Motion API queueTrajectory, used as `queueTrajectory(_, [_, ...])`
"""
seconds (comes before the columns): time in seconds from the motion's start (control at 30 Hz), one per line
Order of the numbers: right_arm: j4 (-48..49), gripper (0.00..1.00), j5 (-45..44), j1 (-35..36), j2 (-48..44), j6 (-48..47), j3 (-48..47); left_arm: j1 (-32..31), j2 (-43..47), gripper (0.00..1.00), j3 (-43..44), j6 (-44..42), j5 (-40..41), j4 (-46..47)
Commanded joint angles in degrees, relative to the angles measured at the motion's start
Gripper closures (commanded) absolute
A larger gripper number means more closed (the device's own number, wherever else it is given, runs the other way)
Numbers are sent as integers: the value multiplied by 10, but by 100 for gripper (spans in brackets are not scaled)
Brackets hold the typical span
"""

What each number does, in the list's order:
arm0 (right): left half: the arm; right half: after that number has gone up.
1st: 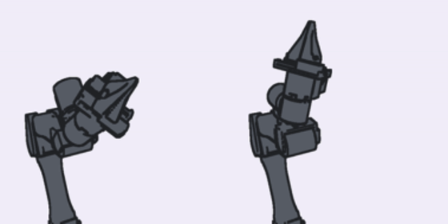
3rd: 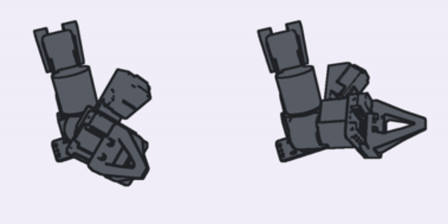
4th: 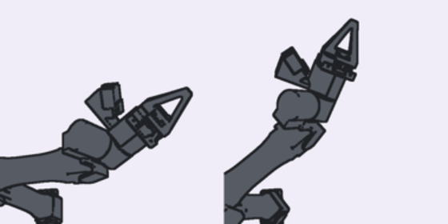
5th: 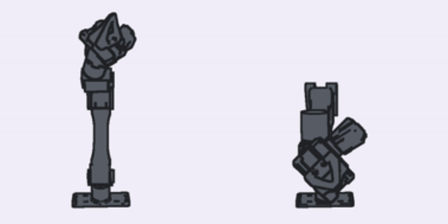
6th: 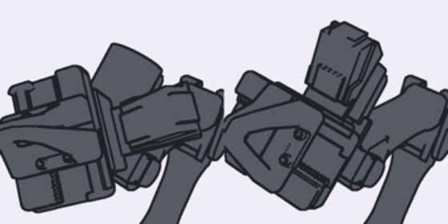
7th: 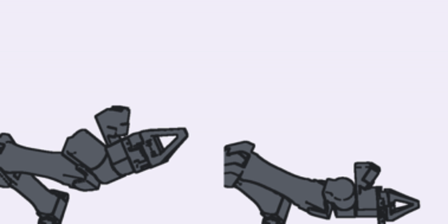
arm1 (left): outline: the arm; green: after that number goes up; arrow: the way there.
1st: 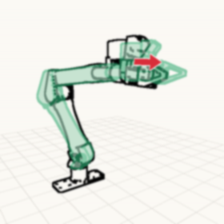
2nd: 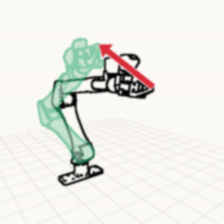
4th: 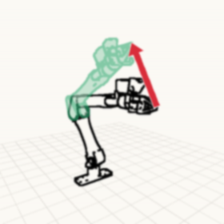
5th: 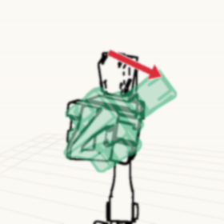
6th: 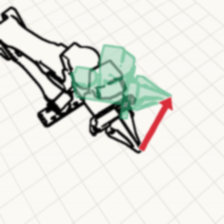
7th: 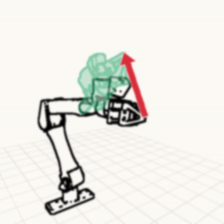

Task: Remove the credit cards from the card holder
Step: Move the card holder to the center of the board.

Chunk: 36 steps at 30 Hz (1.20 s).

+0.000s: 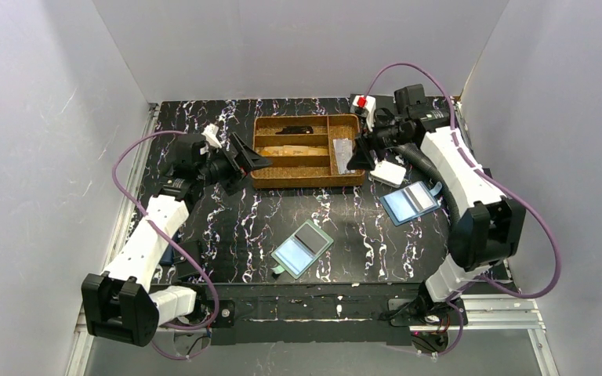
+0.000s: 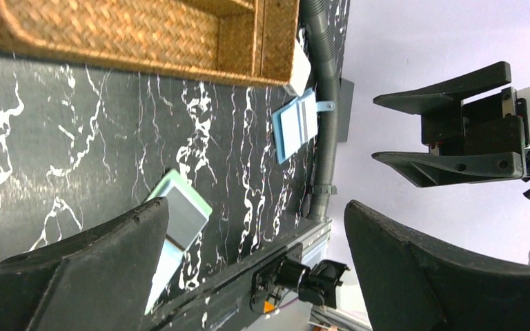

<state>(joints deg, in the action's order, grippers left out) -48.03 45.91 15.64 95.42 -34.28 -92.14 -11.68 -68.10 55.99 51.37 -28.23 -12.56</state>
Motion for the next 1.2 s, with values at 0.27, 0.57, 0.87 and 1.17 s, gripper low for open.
queueTrajectory(0.27, [-96, 27, -45, -93, -81, -117, 82, 1, 63, 2, -47, -61, -70, -77])
queueTrajectory(0.57, [-109, 25, -90, -96, -161, -117, 136, -3, 77, 2, -64, -94, -80, -92])
queueTrajectory(0.87, [-76, 21, -44, -98, -216, -58, 176, -111, 109, 2, -66, -49, 12, -119])
queueTrajectory(1.17, [-104, 17, -3, -98, -209, -51, 199, -254, 101, 2, -37, -2, 141, -186])
